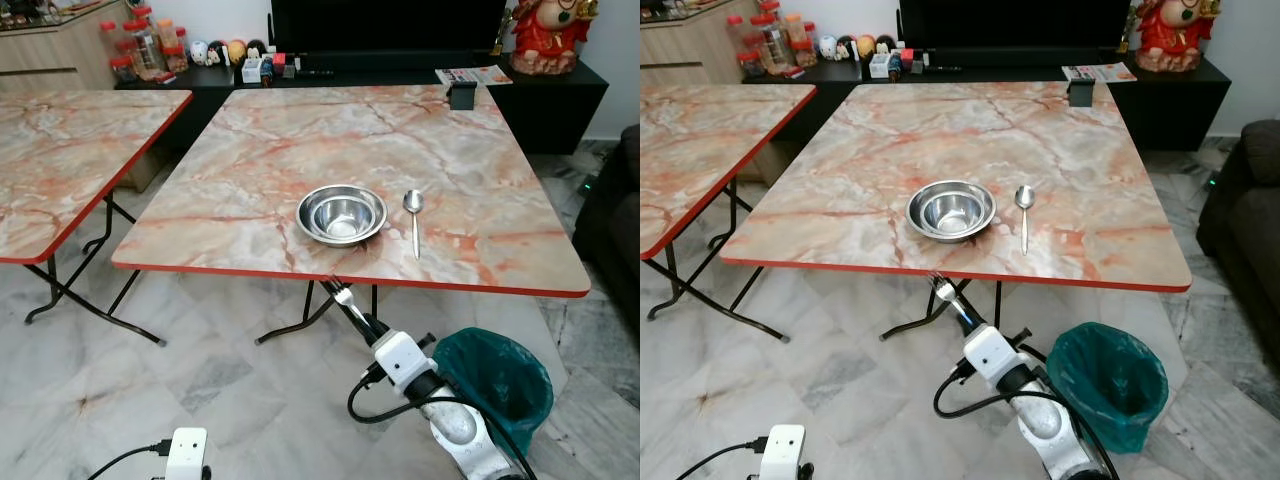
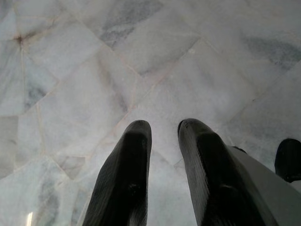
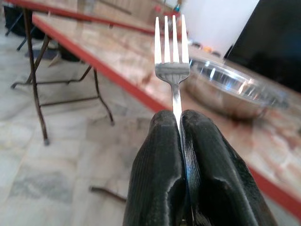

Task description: Setting the table

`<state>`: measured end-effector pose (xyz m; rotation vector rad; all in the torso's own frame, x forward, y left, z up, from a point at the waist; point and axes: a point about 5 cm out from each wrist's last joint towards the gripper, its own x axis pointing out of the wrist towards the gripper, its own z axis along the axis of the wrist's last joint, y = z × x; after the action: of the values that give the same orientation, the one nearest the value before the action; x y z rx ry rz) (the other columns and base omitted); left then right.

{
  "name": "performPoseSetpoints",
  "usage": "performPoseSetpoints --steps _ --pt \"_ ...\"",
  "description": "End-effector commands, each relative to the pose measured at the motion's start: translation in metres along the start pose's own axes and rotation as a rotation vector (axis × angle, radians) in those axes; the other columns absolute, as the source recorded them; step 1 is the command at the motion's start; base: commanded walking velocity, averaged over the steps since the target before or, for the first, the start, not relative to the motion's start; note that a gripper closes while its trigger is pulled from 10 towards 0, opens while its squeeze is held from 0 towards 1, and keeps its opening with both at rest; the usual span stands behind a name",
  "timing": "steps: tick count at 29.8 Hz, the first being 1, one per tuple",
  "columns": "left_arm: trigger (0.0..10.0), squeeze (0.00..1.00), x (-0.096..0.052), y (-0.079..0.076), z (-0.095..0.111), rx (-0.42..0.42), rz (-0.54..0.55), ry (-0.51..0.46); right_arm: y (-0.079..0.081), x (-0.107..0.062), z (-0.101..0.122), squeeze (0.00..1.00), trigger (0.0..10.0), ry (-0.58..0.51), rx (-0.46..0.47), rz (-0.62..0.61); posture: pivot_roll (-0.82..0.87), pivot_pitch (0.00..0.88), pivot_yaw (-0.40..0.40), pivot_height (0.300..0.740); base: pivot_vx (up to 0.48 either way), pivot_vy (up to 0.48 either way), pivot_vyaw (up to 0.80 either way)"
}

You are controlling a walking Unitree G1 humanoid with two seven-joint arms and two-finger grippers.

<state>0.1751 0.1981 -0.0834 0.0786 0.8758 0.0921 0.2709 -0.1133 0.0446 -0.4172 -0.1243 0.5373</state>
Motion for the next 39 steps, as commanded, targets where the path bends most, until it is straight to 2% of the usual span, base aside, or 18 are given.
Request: performPoseSetpoints --steps 1,2,3,4,5,7,11,14,16,17,18,21,22,26,33,39 --pt "10.0 0.00 0.000 0.003 0.001 -0.004 0.013 -0.008 -0.008 0.011 0.010 0.00 10.0 -0.029 0.008 -0.067 -0.04 0.000 0.065 0.740 0.000 0.000 0.00" --pt "10.0 0.00 0.001 0.003 0.004 -0.012 0.013 -0.025 -0.019 0.020 0.010 0.00 10.0 0.009 0.066 -0.200 -0.04 0.000 0.066 0.740 0.000 0.000 0.00" --pt "10.0 0.00 0.001 0.003 0.004 -0.012 0.013 -0.025 -0.019 0.020 0.010 0.00 10.0 0.009 0.066 -0.200 -0.04 0.000 0.066 0.740 0.000 0.000 0.00" --pt "10.0 0.00 0.001 0.002 0.007 -0.014 0.012 -0.036 -0.025 0.024 0.010 0.00 10.0 0.029 0.142 -0.282 -0.04 0.000 0.066 0.740 0.000 0.000 0.00" --pt "10.0 0.00 0.001 0.002 0.008 -0.017 0.012 -0.041 -0.029 0.028 0.011 0.00 10.0 0.035 0.177 -0.324 -0.04 0.000 0.066 0.740 0.000 0.000 0.00" --pt "10.0 0.00 0.002 0.003 0.010 -0.024 0.013 -0.049 -0.035 0.033 0.014 0.00 10.0 0.053 0.200 -0.376 -0.03 0.000 0.065 0.740 0.000 0.000 0.00" --pt "10.0 0.00 0.002 0.005 0.013 -0.024 0.022 -0.057 -0.042 0.054 0.032 0.00 10.0 0.012 0.297 -0.398 -0.04 0.000 0.072 0.740 0.000 0.000 0.00" --pt "10.0 0.00 0.003 0.005 0.015 -0.024 0.022 -0.063 -0.045 0.063 0.041 0.00 10.0 0.004 0.299 -0.409 -0.03 0.000 0.072 0.740 0.000 0.000 0.00" --pt "10.0 0.00 0.003 0.006 0.016 -0.027 0.024 -0.067 -0.047 0.068 0.041 0.00 10.0 0.043 0.279 -0.409 -0.03 0.000 0.072 0.740 0.000 0.000 0.00" --pt "10.0 0.00 0.003 0.006 0.016 -0.034 0.028 -0.071 -0.050 0.071 0.036 0.00 10.0 0.119 0.254 -0.422 -0.03 0.000 0.070 0.740 0.000 0.000 0.00" --pt "10.0 0.00 0.003 0.006 0.016 -0.039 0.031 -0.074 -0.054 0.072 0.034 0.00 10.0 0.146 0.270 -0.444 -0.02 0.000 0.067 0.740 0.000 0.000 0.00" --pt "10.0 0.00 0.003 0.007 0.016 -0.042 0.033 -0.073 -0.060 0.074 0.036 0.00 10.0 0.144 0.279 -0.450 -0.02 0.000 0.067 0.740 0.175 0.000 0.00" --pt "10.0 0.00 0.002 0.006 0.014 -0.044 0.034 -0.070 -0.066 0.078 0.042 0.00 10.0 0.126 0.283 -0.447 -0.02 0.000 0.064 0.740 0.285 0.000 0.00" --pt "10.0 0.00 0.001 0.006 0.010 -0.044 0.034 -0.058 -0.072 0.084 0.053 0.00 10.0 0.068 0.315 -0.449 -0.02 0.000 0.062 0.740 0.294 0.000 -0.58" --pt "10.0 0.00 0.001 0.005 0.009 -0.045 0.032 -0.055 -0.067 0.089 0.059 0.00 10.0 0.056 0.291 -0.434 -0.01 0.000 0.057 0.740 0.300 0.000 0.00" --pt "10.0 0.00 0.001 0.005 0.010 -0.044 0.032 -0.058 -0.065 0.092 0.061 0.00 10.0 0.044 0.329 -0.433 -0.01 0.000 0.058 0.740 0.299 0.000 0.00"
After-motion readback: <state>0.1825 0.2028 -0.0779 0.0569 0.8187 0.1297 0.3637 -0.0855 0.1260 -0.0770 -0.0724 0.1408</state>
